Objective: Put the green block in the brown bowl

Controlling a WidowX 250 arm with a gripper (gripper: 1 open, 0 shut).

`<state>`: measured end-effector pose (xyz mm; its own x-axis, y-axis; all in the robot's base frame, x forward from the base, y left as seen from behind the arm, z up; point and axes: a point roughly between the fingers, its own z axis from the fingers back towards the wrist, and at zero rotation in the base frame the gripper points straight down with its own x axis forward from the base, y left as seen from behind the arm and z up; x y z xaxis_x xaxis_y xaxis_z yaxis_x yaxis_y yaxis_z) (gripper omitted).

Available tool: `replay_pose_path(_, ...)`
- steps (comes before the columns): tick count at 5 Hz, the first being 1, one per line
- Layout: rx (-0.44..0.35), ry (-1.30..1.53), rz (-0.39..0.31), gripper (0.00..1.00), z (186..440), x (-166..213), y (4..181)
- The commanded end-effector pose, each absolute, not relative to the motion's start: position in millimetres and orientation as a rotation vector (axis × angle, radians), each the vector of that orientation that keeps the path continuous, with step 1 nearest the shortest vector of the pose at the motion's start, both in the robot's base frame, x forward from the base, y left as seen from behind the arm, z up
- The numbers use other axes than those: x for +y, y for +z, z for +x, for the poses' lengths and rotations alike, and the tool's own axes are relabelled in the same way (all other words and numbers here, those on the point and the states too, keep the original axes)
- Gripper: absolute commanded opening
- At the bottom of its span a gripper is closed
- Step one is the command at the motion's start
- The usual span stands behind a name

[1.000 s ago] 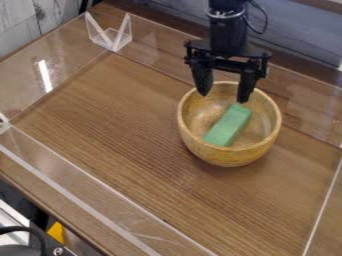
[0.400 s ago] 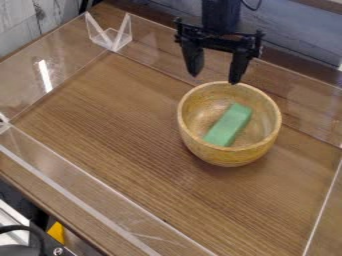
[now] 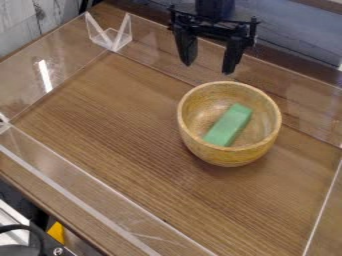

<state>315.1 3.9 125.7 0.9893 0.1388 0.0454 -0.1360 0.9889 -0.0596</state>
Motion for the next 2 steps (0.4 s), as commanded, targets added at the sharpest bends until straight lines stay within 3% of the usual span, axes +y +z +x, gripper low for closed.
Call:
replay_pose_path(1, -0.142, 0.15, -0.039, 1.0, 318.5, 12.5, 157.0)
replay_pose_path(2, -0.145, 0.151, -0.027, 1.0, 318.4, 17.2, 160.3)
